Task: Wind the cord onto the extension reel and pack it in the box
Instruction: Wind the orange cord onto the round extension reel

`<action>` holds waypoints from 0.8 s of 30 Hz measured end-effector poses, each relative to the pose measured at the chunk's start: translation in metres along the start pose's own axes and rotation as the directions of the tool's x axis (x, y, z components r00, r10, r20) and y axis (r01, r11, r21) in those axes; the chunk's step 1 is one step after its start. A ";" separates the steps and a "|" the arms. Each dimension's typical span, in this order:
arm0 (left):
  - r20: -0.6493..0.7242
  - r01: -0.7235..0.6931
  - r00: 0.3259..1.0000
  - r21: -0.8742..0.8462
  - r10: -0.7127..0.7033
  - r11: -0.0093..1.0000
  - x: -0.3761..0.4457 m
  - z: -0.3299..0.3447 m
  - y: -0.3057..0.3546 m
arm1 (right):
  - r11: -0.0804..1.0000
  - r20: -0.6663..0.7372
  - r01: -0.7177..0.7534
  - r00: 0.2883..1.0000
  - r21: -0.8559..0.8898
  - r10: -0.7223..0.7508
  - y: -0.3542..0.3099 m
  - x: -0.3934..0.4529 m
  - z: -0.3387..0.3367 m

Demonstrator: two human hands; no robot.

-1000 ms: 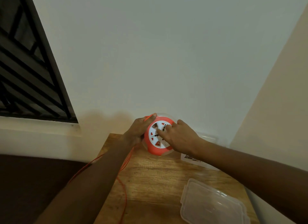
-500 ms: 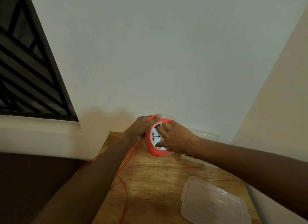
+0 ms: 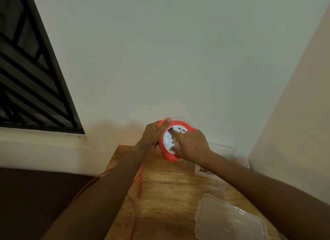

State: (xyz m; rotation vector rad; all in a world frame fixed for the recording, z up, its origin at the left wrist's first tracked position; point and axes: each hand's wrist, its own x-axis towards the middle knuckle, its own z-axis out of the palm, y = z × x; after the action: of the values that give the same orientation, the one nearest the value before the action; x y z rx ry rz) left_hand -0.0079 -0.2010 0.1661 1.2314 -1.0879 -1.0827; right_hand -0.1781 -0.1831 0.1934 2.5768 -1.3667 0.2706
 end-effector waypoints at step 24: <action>0.214 0.175 0.962 -0.023 -0.166 0.984 -0.002 -0.003 0.003 | 0.621 0.301 0.661 0.747 -0.421 -0.592 0.022 -0.014 -0.030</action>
State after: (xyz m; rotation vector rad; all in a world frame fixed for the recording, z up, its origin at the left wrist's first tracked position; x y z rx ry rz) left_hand -0.0052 -0.1988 0.1688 1.2136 -1.1280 -1.3877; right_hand -0.2058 -0.1764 0.2205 2.4286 -0.3729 -0.3502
